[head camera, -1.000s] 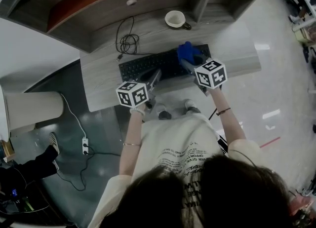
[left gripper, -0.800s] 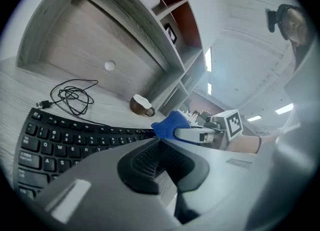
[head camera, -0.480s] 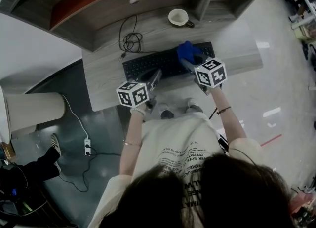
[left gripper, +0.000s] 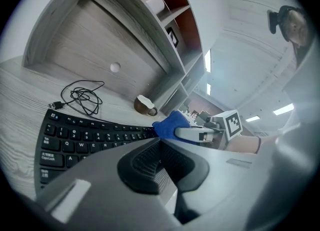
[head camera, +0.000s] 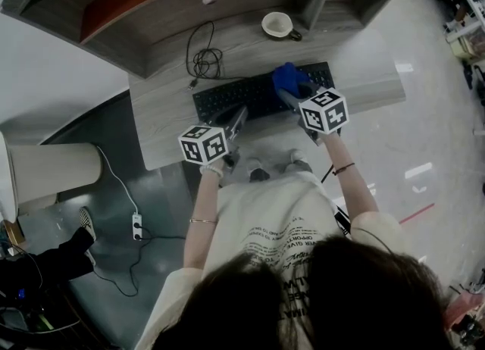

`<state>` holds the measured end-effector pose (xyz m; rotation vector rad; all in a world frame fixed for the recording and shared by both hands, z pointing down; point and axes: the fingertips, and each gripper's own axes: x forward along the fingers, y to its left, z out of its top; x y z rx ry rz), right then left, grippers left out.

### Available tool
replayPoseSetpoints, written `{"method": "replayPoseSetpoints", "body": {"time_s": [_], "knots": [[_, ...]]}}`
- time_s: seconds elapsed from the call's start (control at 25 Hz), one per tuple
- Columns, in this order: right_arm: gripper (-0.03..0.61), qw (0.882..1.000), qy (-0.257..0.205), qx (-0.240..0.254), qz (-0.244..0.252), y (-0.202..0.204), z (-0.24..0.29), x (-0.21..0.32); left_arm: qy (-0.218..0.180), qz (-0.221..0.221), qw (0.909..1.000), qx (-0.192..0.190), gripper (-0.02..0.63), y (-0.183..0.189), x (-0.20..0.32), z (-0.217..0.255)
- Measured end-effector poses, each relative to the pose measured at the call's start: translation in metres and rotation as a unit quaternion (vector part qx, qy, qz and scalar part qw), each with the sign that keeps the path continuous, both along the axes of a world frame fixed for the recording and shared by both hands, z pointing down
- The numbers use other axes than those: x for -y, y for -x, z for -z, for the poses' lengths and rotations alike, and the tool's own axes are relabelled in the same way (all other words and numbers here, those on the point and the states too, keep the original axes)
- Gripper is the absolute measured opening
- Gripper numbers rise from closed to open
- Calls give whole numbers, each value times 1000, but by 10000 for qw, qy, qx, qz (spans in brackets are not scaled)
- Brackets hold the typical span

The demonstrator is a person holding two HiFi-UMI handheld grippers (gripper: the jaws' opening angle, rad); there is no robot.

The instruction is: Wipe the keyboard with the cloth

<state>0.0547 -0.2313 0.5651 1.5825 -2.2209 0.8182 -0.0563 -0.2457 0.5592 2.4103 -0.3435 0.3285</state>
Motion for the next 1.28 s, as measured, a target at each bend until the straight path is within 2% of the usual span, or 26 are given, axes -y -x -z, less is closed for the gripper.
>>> {"method": "replayPoseSetpoints", "body": {"time_s": [0.8,1.28], "knots": [[52,10000,-70,11,24,27,3,8,-19,103,9999,-58,-3,29,7,2],[52,9995,-123,116,281,53,1,16,-87,461,9989,9,-3,58,12,2]]}}
